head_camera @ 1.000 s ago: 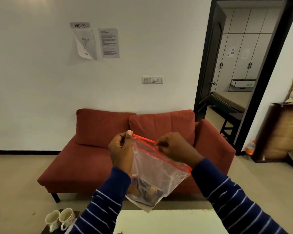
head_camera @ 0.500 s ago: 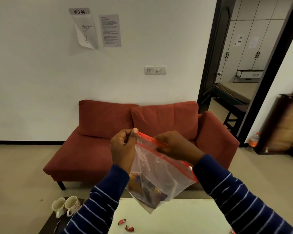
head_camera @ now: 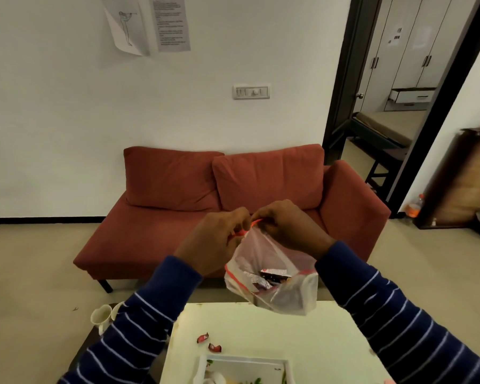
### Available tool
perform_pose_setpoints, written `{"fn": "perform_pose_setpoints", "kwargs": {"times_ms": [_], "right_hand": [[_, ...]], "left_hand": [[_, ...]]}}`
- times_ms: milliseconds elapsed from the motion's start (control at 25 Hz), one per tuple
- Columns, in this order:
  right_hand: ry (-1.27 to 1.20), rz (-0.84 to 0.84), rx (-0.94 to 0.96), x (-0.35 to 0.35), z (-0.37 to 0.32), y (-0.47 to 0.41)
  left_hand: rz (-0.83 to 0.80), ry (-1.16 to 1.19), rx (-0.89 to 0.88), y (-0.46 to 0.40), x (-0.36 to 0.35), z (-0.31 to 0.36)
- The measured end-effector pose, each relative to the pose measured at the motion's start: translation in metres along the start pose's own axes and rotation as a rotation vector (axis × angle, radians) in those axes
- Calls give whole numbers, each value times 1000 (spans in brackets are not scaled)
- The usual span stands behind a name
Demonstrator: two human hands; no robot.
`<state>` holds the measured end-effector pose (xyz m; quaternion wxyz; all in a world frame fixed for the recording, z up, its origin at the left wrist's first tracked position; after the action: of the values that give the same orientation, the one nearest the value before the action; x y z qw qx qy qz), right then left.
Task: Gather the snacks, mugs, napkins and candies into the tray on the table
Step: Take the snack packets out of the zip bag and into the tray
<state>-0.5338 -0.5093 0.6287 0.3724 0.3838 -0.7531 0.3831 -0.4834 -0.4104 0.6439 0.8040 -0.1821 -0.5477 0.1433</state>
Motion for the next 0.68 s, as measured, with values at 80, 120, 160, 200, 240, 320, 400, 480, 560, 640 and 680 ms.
{"fn": "perform_pose_setpoints", "kwargs": {"times_ms": [80,120,160,200,240,320,400,480,560,640,680], "right_hand": [[40,9,-33,2,4,5],[46,6,-46,2,7,7],[48,2,-58,2,10,9],[46,1,-69,1,13,11],[38,7,-79,1,15,13],[9,68,-83,7,17,21],[-66,229,-40,20,8,36],[-184,320,36,27,-9,52],[-192,171,78,3,-18,55],[-96,-111,71,-42,-18,56],[-44,-204,51,-60,-14,58]], "left_hand": [[-61,-59,-24,-2,-13,4],[-86,-73,-17,-2,-19,4],[-99,-83,-2,-3,-23,5],[-102,-90,16,-3,-28,5],[-100,-93,42,-4,-30,4],[-90,-74,110,-7,-33,0],[-97,-80,172,-8,-36,-5],[-137,-118,219,-5,-42,-9],[-168,-137,254,0,-48,-10],[-184,-108,272,5,-52,-6],[-188,-92,275,6,-54,-5]]}}
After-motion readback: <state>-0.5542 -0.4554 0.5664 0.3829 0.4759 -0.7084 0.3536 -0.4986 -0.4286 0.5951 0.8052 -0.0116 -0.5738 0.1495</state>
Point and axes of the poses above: each hand's wrist, its own y-axis away from the middle knuckle, its own x-axis out of the back of the hand, z = x × y, the point moved 10 cm from there along -y, towards the middle knuckle, and after that the axes turned 4 degrees about -x, right-handed, at the moved point
